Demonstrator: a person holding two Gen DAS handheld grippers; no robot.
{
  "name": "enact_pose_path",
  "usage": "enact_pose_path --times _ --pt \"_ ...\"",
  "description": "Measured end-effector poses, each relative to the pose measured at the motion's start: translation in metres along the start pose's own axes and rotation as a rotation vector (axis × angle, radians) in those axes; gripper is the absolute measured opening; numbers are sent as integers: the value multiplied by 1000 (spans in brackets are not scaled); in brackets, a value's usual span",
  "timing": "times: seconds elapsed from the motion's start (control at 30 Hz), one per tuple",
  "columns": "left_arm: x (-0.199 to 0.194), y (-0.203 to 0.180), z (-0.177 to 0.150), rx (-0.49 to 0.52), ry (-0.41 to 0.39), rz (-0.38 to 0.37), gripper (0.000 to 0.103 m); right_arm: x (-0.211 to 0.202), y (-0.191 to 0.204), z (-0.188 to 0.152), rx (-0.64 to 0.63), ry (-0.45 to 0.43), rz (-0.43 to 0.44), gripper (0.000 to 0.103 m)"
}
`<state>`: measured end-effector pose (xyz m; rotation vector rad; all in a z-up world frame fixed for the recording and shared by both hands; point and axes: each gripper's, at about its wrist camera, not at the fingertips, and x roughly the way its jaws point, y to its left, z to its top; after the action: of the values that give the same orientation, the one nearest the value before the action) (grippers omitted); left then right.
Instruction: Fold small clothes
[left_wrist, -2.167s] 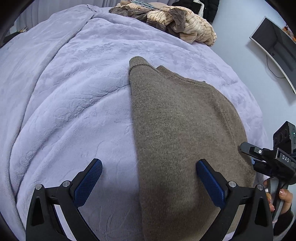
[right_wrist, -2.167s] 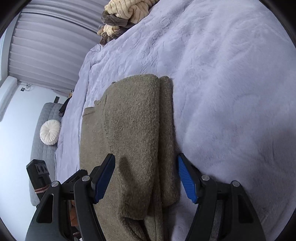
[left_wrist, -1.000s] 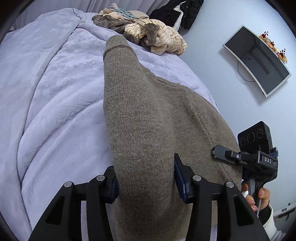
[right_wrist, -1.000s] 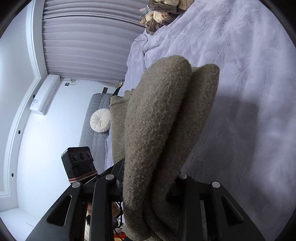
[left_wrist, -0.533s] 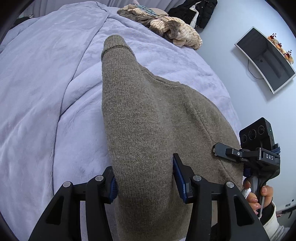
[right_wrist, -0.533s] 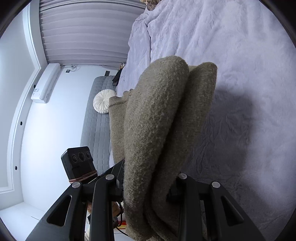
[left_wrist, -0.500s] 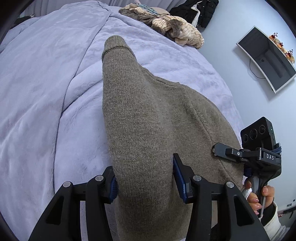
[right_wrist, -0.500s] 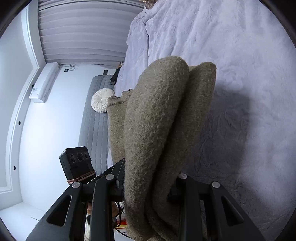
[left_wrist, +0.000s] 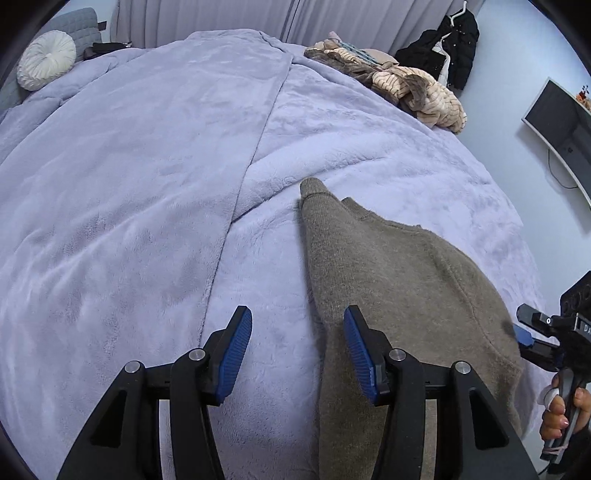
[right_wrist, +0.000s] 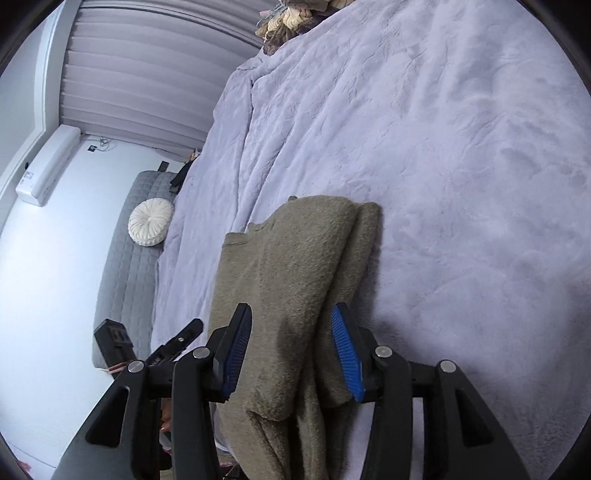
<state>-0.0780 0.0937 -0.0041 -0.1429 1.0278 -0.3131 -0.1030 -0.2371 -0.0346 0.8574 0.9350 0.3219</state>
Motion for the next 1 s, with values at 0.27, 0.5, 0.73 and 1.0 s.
enact_pose_path --times 0.27,0.5,0.73,1.0 --pt "-2 -8 -15 45 -21 71 54 14 56 -6 -341 18 -298 14" --pt "16 -25 -35 117 -10 179 54 26 12 -16 -402 45 -495 12" --pt "12 -20 -35 98 -8 185 54 -16 -3 -37 -188 94 -153 52" --pt "-4 -25 -32 68 -35 162 54 -3 -37 -78 9 188 43 27"
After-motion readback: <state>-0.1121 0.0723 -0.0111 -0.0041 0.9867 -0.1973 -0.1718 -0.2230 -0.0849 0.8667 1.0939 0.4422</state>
